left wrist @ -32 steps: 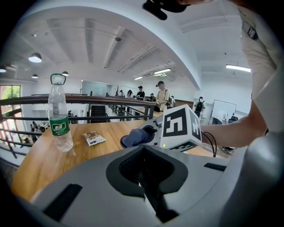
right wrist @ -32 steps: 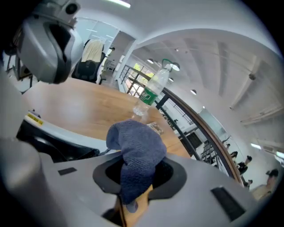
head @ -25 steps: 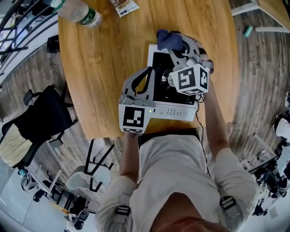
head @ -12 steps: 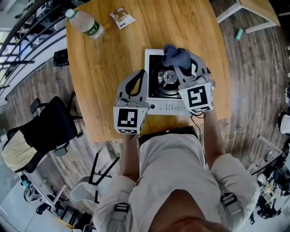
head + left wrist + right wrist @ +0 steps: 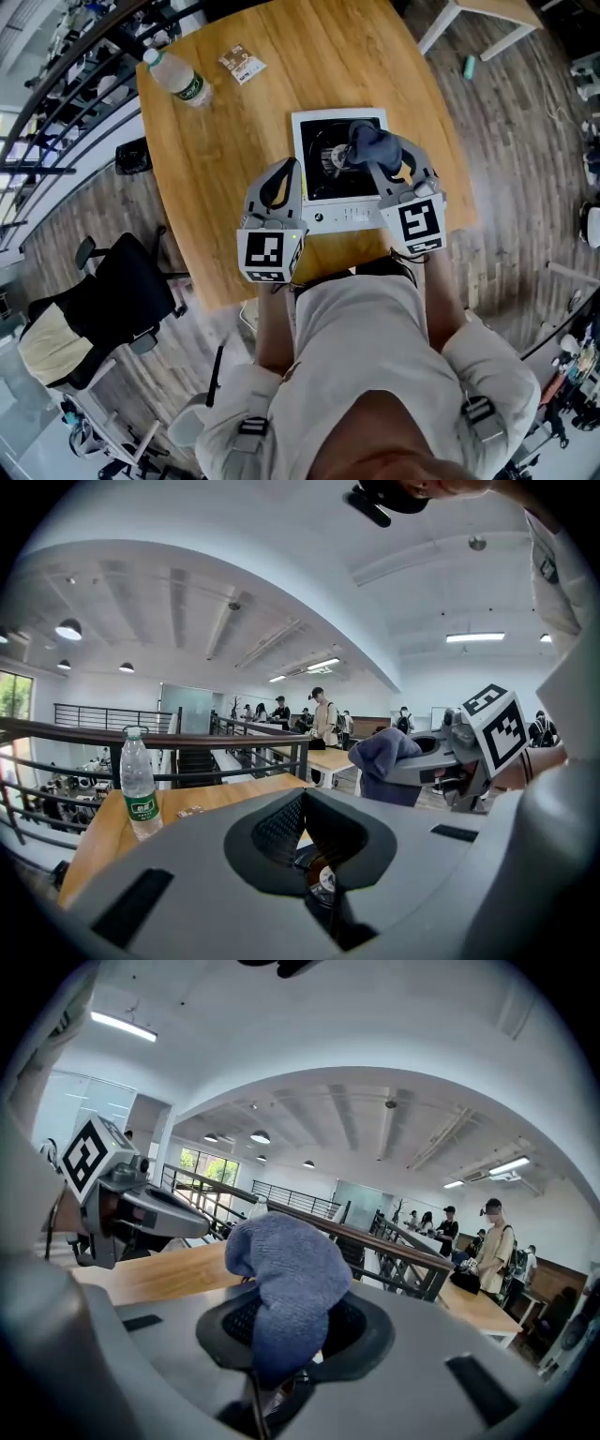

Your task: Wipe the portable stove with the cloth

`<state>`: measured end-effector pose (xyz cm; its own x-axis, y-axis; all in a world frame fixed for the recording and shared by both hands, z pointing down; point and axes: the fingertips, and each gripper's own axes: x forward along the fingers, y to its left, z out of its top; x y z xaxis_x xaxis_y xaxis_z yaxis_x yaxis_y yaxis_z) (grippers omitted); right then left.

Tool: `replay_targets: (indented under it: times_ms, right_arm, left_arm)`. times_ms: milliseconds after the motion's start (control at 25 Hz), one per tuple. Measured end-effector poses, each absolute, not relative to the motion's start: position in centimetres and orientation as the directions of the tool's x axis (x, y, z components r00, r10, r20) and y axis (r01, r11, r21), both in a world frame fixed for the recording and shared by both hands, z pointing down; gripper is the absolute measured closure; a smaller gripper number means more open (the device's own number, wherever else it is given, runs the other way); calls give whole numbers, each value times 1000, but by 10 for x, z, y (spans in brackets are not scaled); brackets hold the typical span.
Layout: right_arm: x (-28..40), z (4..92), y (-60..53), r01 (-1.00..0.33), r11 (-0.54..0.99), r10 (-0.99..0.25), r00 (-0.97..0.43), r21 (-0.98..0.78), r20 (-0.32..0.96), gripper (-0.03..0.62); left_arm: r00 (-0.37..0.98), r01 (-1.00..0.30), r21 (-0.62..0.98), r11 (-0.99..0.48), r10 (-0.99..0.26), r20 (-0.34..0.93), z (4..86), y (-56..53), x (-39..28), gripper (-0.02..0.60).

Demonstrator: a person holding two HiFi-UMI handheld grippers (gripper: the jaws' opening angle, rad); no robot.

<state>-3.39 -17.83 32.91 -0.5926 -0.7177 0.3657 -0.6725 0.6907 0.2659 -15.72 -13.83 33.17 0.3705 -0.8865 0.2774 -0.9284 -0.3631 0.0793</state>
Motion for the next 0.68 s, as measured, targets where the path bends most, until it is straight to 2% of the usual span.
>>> replay_targets:
  times_ms: [280, 680]
  right_arm:
    - [-14, 318, -154, -719, 656, -746, -568, 231, 349, 487]
    - [13, 307, -146, -671, 708, -702, -633, 222, 326, 487]
  left_arm:
    - [396, -916, 44, -400, -879, 266, 319, -125, -144, 561]
    - [323, -943, 19, -333, -899, 296, 313, -107, -120, 561]
